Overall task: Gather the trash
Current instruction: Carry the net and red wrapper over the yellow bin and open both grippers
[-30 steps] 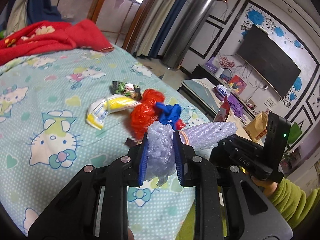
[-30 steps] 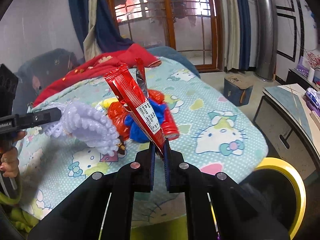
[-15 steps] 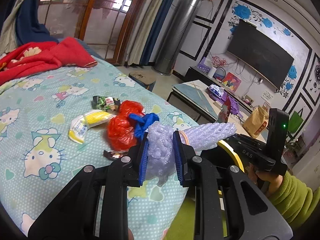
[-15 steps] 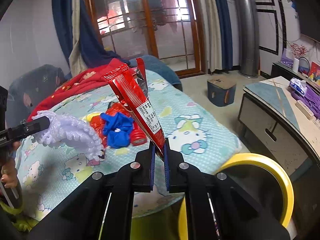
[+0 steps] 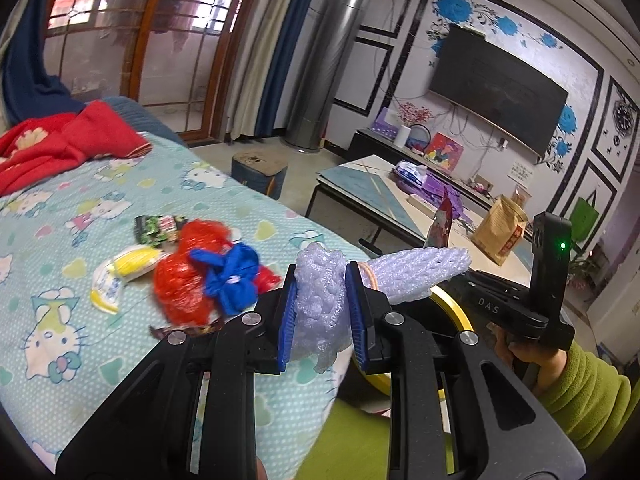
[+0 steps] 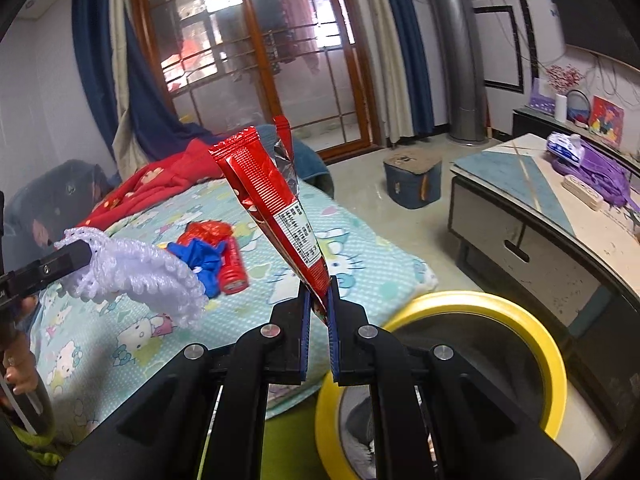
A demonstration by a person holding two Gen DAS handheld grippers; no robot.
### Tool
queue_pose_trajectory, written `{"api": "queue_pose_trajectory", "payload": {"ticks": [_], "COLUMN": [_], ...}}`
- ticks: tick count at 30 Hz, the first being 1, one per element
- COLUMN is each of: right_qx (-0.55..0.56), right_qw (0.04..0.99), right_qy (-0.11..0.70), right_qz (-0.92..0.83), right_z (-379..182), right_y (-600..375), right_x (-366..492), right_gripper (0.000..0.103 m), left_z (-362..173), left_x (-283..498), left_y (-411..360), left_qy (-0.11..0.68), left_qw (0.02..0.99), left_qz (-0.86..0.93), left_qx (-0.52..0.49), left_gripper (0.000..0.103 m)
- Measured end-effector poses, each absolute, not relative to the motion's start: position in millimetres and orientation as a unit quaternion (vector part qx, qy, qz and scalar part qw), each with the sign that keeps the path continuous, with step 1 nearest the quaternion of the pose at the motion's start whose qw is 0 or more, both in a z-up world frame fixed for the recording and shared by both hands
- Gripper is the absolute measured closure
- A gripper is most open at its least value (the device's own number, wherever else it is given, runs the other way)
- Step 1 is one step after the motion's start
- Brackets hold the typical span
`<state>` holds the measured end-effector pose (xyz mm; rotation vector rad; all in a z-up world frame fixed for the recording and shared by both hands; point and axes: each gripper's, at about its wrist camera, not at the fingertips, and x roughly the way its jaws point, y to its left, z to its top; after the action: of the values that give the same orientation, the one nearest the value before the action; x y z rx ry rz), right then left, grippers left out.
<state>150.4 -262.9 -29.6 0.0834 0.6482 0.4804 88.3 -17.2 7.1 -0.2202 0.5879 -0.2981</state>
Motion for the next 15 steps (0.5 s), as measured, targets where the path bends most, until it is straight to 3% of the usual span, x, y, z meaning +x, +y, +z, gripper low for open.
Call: {"api": "queue_pose_trajectory", "payload": {"ticks": [15], "right_qx": [0.088], "right_qw": [0.925], "right_qy": [0.321], "right_qz": [0.182], "right_z": [-43.0], "right_y": [-316.3], "right_x": [152.3], "right_gripper": [0.095], "left_z": [1.9], "left_x": [106.0], "left_y": [-69.6], "left_qy": [0.288], "left_qw": [0.939], "left_qz": [-0.176], "left_qx": [-0.057], "left_gripper": [0.086]}}
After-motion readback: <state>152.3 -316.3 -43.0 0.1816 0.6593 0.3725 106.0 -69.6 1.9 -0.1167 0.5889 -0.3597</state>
